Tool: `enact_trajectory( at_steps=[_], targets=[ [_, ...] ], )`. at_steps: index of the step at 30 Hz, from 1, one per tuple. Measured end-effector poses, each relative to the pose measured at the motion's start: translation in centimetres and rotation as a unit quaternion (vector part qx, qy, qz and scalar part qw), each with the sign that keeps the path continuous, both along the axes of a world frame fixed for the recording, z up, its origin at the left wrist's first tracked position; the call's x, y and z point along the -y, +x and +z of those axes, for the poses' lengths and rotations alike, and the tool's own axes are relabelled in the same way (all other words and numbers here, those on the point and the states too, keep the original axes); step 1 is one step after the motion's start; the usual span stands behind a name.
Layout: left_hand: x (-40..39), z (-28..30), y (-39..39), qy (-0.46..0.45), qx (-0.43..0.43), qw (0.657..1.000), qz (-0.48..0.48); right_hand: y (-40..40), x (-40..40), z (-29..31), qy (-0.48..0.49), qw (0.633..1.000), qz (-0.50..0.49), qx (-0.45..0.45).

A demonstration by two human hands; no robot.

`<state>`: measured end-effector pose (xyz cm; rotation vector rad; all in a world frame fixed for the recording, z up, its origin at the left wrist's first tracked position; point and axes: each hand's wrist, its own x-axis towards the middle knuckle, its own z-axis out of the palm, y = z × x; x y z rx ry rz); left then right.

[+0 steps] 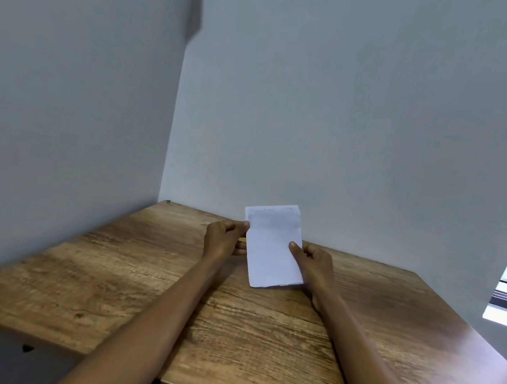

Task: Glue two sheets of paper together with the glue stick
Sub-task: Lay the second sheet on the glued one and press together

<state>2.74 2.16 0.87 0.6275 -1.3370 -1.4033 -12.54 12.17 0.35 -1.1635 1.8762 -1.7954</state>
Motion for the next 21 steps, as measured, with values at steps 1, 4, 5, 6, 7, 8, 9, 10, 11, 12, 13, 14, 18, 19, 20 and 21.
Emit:
enact_trajectory(
  at_steps=[1,4,5,6,7,8,9,10,11,12,13,14,18,19,20,21],
  targets=[
    [0.0,0.1,0.0,0.002,-0.006,1.000,0.005,0.0,0.0,0.0,0.005,1.000,0.001,-0.004],
    [0.2,0.3,0.4,0.013,-0.028,0.999,0.035,0.2,-0.1,0.0,0.019,1.000,0.012,-0.011],
    [0.4,0.3,0.5,0.016,-0.026,0.998,0.049,0.3,-0.1,0.0,0.021,0.999,0.021,-0.011],
    [0.4,0.3,0.6,0.015,-0.017,0.998,0.063,0.5,-0.1,0.0,0.017,0.999,0.028,-0.012],
    [0.5,0.3,0.7,0.004,-0.004,0.997,0.076,0.6,-0.1,0.2,0.006,0.999,0.027,-0.017],
    [0.5,0.3,0.6,-0.022,0.016,0.996,0.088,0.7,0.0,0.3,-0.011,0.999,0.005,-0.036],
    [0.4,0.3,0.5,-0.067,0.045,0.992,0.099,0.6,0.0,0.5,-0.033,0.996,-0.041,-0.078],
    [0.2,0.3,0.3,-0.126,0.083,0.983,0.108,0.4,-0.1,0.7,-0.055,0.984,-0.098,-0.140],
    [-0.1,0.3,0.1,-0.187,0.123,0.968,0.113,0.3,-0.3,1.1,-0.075,0.964,-0.149,-0.208],
    [-0.4,0.2,-0.2,-0.241,0.162,0.950,0.118,0.4,-0.4,1.5,-0.097,0.941,-0.181,-0.269],
    [-0.8,0.0,-0.4,-0.289,0.196,0.928,0.127,0.7,-0.5,1.9,-0.116,0.921,-0.193,-0.319],
    [-1.1,-0.1,-0.5,-0.328,0.217,0.909,0.139,1.1,-0.5,2.1,-0.125,0.905,-0.189,-0.359],
    [-1.5,-0.1,-0.8,-0.388,0.216,0.880,0.171,2.5,0.2,2.0,-0.099,0.891,-0.140,-0.421],
    [-1.4,-0.1,-0.7,-0.385,0.214,0.881,0.174,2.7,0.4,1.9,-0.093,0.893,-0.126,-0.421],
    [-1.3,-0.1,-0.7,-0.381,0.214,0.882,0.174,2.6,0.5,1.8,-0.088,0.896,-0.111,-0.420],
    [-1.2,-0.1,-0.7,-0.378,0.215,0.884,0.173,2.6,0.6,1.8,-0.085,0.898,-0.099,-0.421]
  ],
)
